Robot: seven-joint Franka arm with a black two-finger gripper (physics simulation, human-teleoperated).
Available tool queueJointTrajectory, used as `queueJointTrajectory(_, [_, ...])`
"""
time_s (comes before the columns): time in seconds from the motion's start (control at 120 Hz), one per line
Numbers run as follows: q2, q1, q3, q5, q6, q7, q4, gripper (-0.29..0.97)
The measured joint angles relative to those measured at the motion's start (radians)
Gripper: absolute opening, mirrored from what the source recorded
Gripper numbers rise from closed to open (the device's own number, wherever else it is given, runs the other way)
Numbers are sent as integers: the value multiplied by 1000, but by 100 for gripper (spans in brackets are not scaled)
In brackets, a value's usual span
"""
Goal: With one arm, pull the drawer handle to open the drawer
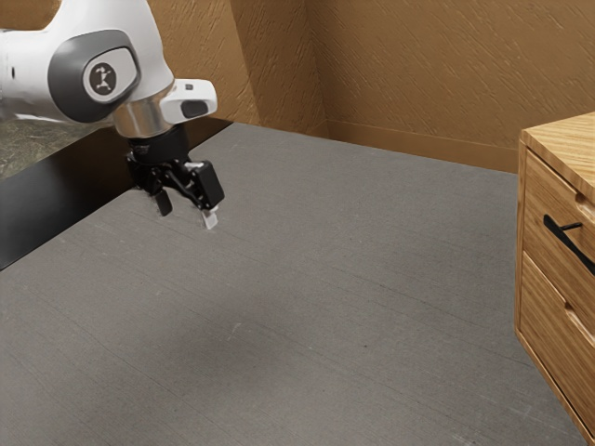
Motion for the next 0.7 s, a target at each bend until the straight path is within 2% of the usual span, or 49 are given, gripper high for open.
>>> queueJointTrajectory(0.258, [-12, -94, 3, -13, -7, 10, 19, 68])
queueJointTrajectory(0.333, [-75, -125, -5, -24, -36, -15, 94, 68])
queueJointTrajectory(0.392, [-109, -129, -9, -43, -54, -74, 113, 68])
queueJointTrajectory(0.55, [-128, -49, -5, -60, -140, -339, 121, 68])
queueJointTrajectory(0.7, [-127, -60, -10, -67, -194, -581, 124, 68])
